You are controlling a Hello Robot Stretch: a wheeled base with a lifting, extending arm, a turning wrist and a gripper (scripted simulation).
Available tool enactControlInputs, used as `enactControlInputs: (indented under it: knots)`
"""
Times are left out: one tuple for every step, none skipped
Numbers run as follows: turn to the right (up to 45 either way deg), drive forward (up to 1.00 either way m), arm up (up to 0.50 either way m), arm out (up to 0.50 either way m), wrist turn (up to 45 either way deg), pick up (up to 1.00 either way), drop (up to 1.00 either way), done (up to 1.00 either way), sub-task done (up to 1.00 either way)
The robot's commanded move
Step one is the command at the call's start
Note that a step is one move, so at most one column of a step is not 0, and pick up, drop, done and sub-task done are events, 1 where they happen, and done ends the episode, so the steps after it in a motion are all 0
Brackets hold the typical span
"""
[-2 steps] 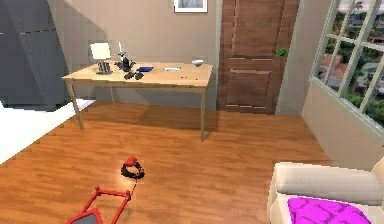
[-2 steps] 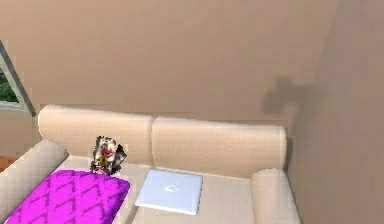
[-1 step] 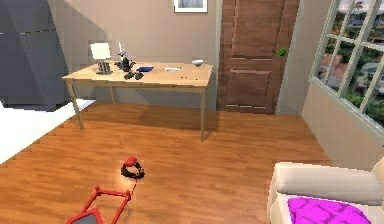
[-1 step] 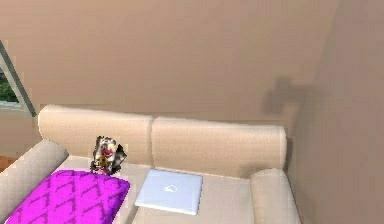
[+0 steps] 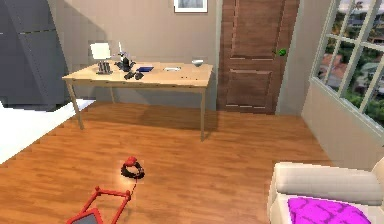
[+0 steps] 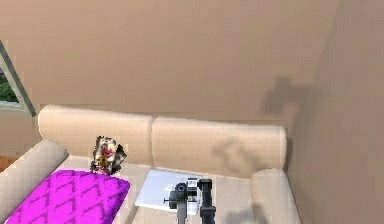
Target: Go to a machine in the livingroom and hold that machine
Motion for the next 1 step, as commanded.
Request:
enactControlInputs:
  knots:
    - [0.0, 0.00, 0.00, 0.00, 45.0, 0.00, 0.00, 0.00, 0.00]
